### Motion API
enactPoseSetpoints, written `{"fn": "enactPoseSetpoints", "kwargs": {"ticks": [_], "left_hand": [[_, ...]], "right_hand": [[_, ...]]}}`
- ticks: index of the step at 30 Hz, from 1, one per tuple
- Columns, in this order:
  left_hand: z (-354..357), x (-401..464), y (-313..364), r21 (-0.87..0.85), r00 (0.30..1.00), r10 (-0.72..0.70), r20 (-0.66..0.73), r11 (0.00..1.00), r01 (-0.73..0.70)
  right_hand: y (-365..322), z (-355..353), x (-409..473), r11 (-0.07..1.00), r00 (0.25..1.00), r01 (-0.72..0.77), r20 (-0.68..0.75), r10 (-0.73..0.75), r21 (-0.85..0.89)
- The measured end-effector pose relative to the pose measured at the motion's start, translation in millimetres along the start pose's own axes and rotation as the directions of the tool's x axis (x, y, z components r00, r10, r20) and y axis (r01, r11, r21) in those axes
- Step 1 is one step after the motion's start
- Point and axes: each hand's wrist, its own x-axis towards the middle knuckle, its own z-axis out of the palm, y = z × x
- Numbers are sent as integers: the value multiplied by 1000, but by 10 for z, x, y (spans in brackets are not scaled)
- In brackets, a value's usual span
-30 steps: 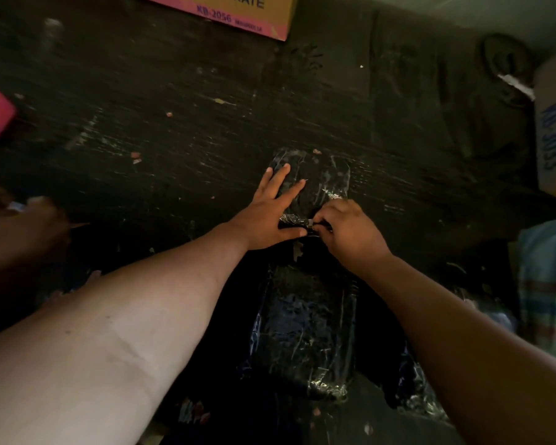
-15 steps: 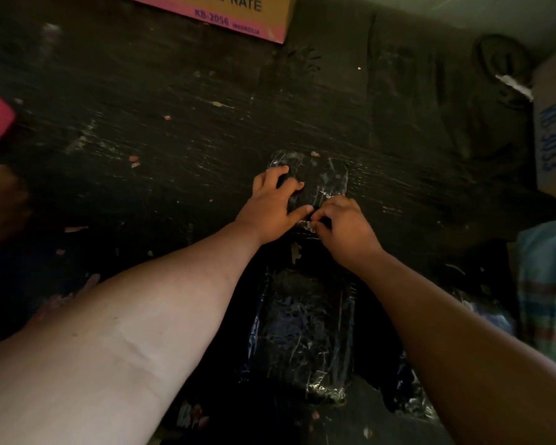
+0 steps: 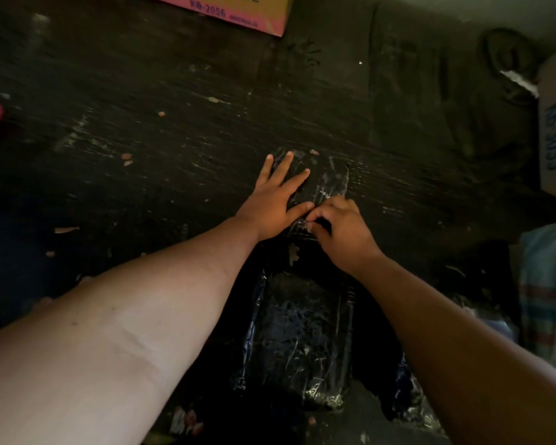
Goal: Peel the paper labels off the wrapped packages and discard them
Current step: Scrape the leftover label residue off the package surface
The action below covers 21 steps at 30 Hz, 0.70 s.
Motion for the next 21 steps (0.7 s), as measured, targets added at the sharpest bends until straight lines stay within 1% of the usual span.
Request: {"fn": "enactPoseSetpoints", "kwargs": {"ticks": [4,10,14,17,21], "left_hand": [[8,3,-5,1,1000,12,-17,1000,-12],[24,3,-30,-4,999,31,-36,999,-31],[41,5,-39,3,999,36,-34,999,-36],[34,12,-32,15,999,35,-31,999,-34],[36,2,-33,2,999,36,-40,999,-36]], "right_hand": [[5,-4,33,1000,1000,-6,13,6,-6],[49,-47,83,999,995,51,84,-49,-19],[58,-58,113,999,998,3,60,-6,54],[54,-34,113,1000,998,21,51,-22,20],[65,-23,128,999,997,40,73,-40,-8]]}}
